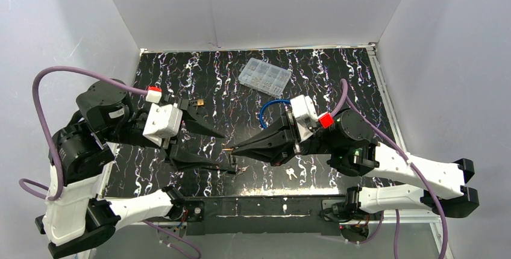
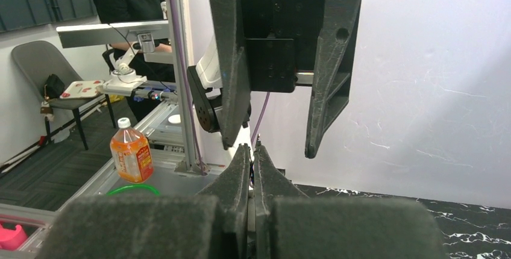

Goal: Unlock with the key

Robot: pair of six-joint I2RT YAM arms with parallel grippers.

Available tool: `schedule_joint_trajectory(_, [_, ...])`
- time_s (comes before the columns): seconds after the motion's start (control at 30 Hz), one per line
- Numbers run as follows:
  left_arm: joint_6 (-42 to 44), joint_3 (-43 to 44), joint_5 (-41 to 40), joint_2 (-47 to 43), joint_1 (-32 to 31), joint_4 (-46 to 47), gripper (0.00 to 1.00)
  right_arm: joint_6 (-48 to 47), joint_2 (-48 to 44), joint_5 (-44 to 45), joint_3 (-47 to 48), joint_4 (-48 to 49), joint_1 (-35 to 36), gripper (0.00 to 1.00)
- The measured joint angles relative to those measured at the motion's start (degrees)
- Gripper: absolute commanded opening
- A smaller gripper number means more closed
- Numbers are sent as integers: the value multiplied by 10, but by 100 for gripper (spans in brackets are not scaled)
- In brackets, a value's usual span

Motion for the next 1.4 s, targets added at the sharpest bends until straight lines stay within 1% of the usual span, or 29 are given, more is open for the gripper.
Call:
schedule_joint_trajectory(0.07, [-4, 0, -8, 2, 0, 5, 47, -2, 2, -2, 5, -7, 0, 1])
schedule_joint_trajectory(0.17, [-13, 0, -16, 5, 0, 15, 32, -7, 5, -6, 9, -13, 0, 1])
schedule_joint_trajectory(0.27, [-19, 0, -19, 9, 0, 18, 27, -14, 9, -6, 12, -20, 0, 1])
schedule_joint_trajectory(0.33, [-23, 0, -16, 12, 0, 19, 21, -17, 10, -4, 12, -21, 0, 1])
schedule_joint_trajectory(0.4, [-26, 0, -10, 13, 0, 19, 13, -21, 10, -2, 12, -21, 0, 1])
schedule_joint_trajectory(0.43, [-27, 0, -7, 14, 0, 19, 7, -24, 10, 0, 14, -24, 0, 1])
schedule_joint_trajectory(0.5, [-29, 0, -1, 15, 0, 18, 0, -29, 10, 7, 16, -29, 1, 1])
schedule_joint_trajectory(0.67, [-26, 5, 2, 16, 1, 11, 0, -43, 12, 16, 23, -42, 5, 1])
schedule_joint_trajectory(0.7, [-26, 8, 2, 17, 2, 9, 0, -48, 14, 21, 29, -49, 9, 4])
schedule_joint_trajectory(0.73, [-26, 11, 2, 17, 2, 8, 0, -53, 16, 23, 33, -51, 11, 48])
schedule_joint_trajectory(0.77, [-25, 11, 2, 16, 3, 8, 0, -61, 17, 32, 37, -57, 16, 56])
schedule_joint_trajectory(0.83, [4, 25, -25, 21, 4, -12, 0, -71, 12, 40, 43, -91, 19, 62])
schedule_joint_trajectory(0.9, [66, 76, -63, 55, 4, -67, 0, -83, -3, 44, 59, -159, 20, 68])
schedule_joint_trajectory(0.97, [118, 109, -87, 77, 4, -117, 0, -107, -39, 65, 81, -247, 20, 68])
schedule_joint_trajectory(1.0, [136, 115, -96, 82, 4, -132, 0, -114, -47, 75, 88, -258, 20, 67])
schedule_joint_trajectory(1.03, [165, 131, -108, 92, 4, -167, 0, -127, -56, 95, 99, -263, 20, 67])
schedule_joint_trajectory(1.1, [185, 138, -118, 95, 4, -190, 0, -145, -52, 119, 110, -261, 20, 65])
schedule_joint_trajectory(1.27, [202, 141, -124, 90, 4, -207, 0, -165, 31, 147, 165, -259, 20, 58])
schedule_joint_trajectory(1.33, [204, 141, -124, 89, 4, -210, 0, -166, 58, 152, 166, -263, 20, 51])
schedule_joint_trajectory(1.37, [206, 141, -125, 87, 4, -211, 0, -166, 73, 155, 166, -267, 20, 45])
schedule_joint_trajectory(1.4, [207, 141, -125, 86, 4, -212, 0, -166, 85, 157, 166, -272, 20, 42])
